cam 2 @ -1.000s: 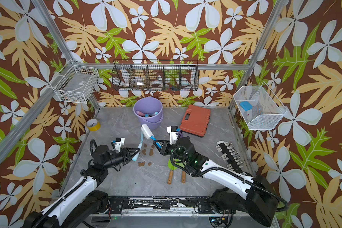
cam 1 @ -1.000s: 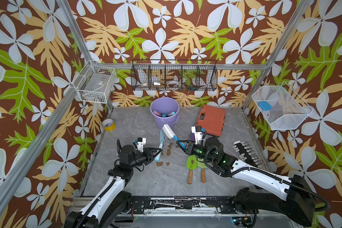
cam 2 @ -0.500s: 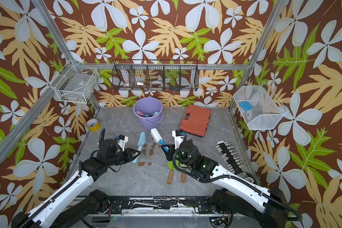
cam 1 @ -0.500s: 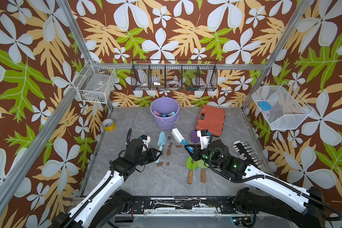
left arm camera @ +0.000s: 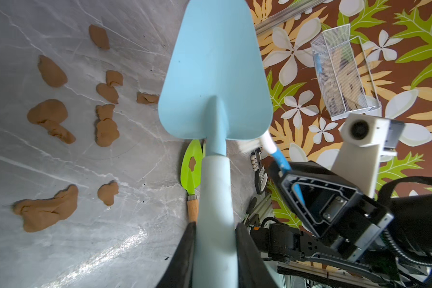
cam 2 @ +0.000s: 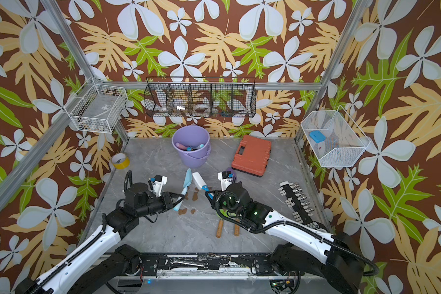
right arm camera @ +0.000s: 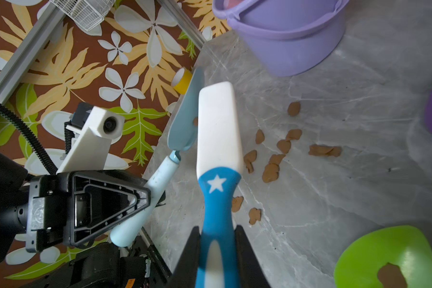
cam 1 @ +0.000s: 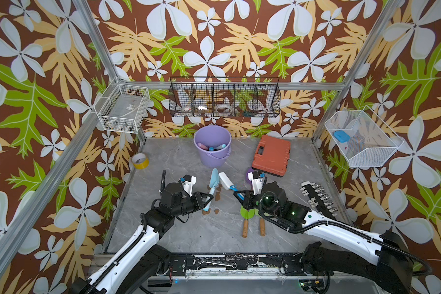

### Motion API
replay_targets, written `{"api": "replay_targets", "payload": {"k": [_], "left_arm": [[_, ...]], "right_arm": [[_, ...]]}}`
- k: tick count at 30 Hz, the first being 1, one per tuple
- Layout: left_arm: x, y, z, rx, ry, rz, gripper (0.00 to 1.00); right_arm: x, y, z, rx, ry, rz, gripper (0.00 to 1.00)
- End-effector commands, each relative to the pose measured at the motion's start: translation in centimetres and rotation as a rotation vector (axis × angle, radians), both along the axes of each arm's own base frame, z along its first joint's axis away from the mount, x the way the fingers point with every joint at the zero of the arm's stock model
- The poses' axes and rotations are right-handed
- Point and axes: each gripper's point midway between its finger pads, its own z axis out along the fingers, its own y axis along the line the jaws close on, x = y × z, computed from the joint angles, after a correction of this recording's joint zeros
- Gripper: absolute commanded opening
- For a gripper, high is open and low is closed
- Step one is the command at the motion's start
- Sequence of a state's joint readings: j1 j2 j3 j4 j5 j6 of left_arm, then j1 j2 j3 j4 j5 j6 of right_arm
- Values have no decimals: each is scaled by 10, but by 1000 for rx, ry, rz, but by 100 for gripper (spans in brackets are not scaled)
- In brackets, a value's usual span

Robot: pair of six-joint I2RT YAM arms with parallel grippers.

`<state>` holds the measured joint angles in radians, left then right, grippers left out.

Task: Brush the soil off the hand trowel and place it into the bucket
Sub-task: Brush off the soil from the hand trowel.

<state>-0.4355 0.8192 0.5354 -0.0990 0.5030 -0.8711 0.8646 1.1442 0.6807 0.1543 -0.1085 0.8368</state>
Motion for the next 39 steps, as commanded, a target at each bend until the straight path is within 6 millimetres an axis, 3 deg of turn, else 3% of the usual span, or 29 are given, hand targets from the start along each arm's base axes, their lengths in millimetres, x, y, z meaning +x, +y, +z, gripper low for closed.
{"api": "replay_targets", "payload": {"k": [1,4,8,12,16,18,20,21,24,26,28,31,36,39], "left_arm": [[4,-5,12,-35,-41,-13,0],[6,-2,7,3,-39,-4,0],[12,9,7,119,-45,30,0],[14,20,6,206,-48,60,0],[13,27,-2,257,-24,75,0],[13,28,-5,274,-17,75,0],[11,28,-9,293,-2,57,0],[9,30,-17,326,26,48,0],[0,31,-42,481,76,8,0],[-5,29,-47,573,70,-9,0],[-7,35,-52,684,73,-2,0],[-5,42,-48,835,35,14,0],[-3,42,-33,891,-21,9,0],[-4,41,-27,926,-45,2,0]], "right_arm": [[-4,14,16,84,-27,54,0],[-5,6,-5,10,0,39,0],[7,-31,-41,-247,25,-94,0],[16,-44,-45,-366,20,-132,0],[16,-32,-11,-269,-67,-91,0],[15,-23,-14,-254,-41,-59,0],[19,-31,-23,-382,-17,-74,0],[21,-33,-18,-391,-36,-83,0],[17,-34,36,-238,-187,-84,0],[9,-28,64,-151,-251,-42,0],[1,-15,72,-134,-240,38,0],[-13,12,56,-176,-186,155,0],[-32,50,26,-238,-124,301,0],[-31,62,2,-313,-80,325,0]]}}
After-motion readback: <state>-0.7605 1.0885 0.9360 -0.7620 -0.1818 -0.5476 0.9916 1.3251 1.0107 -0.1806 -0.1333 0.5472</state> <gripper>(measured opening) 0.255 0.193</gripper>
